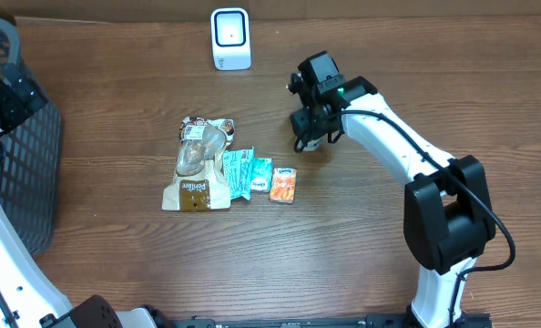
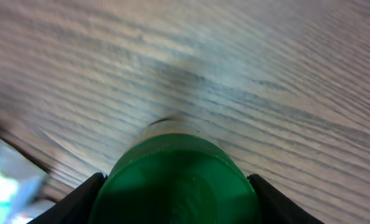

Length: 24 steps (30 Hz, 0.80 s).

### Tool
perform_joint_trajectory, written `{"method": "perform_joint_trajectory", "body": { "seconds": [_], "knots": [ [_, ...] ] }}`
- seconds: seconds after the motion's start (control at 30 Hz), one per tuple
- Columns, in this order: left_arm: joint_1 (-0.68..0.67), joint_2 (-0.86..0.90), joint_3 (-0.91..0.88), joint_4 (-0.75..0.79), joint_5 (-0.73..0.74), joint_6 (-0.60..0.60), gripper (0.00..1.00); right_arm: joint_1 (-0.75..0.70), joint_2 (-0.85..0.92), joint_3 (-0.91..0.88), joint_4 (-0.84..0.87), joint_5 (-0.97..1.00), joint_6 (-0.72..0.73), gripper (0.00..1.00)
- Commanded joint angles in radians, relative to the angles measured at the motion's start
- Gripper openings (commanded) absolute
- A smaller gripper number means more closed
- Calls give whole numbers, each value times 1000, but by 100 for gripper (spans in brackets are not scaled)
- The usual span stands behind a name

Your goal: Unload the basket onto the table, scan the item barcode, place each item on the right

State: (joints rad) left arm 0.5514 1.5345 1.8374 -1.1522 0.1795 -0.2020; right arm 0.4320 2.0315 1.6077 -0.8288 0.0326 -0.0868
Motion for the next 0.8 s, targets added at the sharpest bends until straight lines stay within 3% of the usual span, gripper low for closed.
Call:
{"method": "perform_joint_trajectory", "body": {
  "seconds": [0.0,0.1,0.2,0.3,0.43,0.6,0.77],
  "knots": [
    [-2,-3,3,3,-3,19,100,-1,-22,143,-42,-84,338,32],
    [-2,-3,3,3,-3,19,100,-15,-34,254,-131,-266,565,27],
    [-2,-3,3,3,-3,19,100,-44,-44,338,-133,-595,718,27],
    [-2,-3,3,3,-3,19,100,-71,-48,354,-49,-897,834,27],
    [-2,-3,3,3,-3,19,99,-94,-47,354,100,-1120,1081,22],
    [-2,-3,3,3,-3,19,100,-91,-47,354,266,-1094,1167,22],
    [-2,-3,3,3,-3,19,100,-77,-47,353,301,-753,1045,23]
  ]
}}
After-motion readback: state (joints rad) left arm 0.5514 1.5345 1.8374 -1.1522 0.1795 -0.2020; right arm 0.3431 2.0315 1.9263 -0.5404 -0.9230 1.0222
